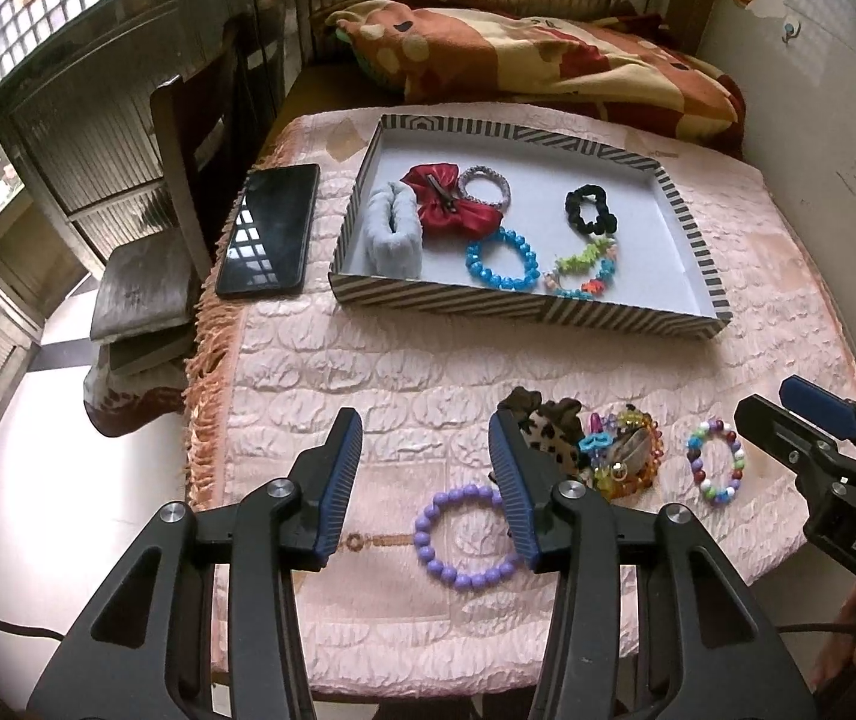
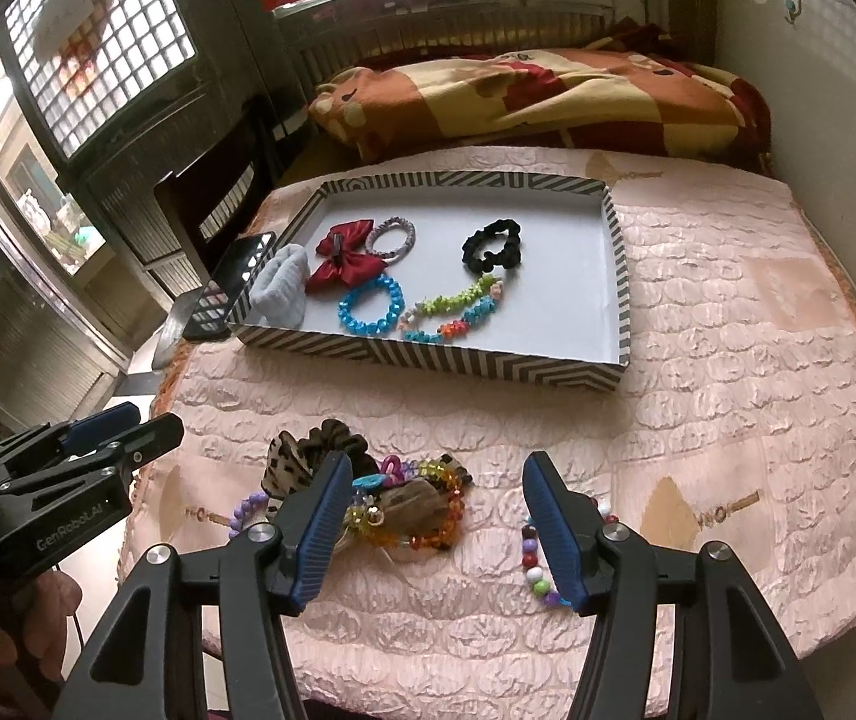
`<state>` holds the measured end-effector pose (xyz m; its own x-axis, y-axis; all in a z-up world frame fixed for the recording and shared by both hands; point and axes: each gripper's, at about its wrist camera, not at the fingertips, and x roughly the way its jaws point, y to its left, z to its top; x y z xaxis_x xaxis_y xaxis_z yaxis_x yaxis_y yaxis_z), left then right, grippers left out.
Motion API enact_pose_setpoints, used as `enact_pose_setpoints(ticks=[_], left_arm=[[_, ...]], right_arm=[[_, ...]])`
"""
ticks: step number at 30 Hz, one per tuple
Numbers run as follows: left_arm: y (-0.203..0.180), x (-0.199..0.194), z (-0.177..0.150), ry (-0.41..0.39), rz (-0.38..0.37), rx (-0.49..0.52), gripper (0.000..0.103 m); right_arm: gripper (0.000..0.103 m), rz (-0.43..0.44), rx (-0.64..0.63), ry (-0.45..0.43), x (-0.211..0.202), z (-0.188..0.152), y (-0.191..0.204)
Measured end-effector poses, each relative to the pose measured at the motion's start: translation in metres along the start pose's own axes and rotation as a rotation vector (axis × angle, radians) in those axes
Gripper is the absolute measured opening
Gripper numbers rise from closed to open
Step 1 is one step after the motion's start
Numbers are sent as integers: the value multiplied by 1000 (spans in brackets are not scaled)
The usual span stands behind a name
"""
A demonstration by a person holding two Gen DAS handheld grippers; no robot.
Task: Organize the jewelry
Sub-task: 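Lower the left tool onto the leopard-print bow and close on it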
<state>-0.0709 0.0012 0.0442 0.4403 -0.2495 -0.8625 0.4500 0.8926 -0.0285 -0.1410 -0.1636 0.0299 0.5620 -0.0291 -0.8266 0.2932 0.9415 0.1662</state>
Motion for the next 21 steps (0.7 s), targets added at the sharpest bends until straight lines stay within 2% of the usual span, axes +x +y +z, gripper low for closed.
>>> enact_pose_setpoints(ticks=[21], left_arm=[[2,-3,-9,3,-1,-6,44]], right_arm=[[58,-8,-2,5,-2,-5,2]])
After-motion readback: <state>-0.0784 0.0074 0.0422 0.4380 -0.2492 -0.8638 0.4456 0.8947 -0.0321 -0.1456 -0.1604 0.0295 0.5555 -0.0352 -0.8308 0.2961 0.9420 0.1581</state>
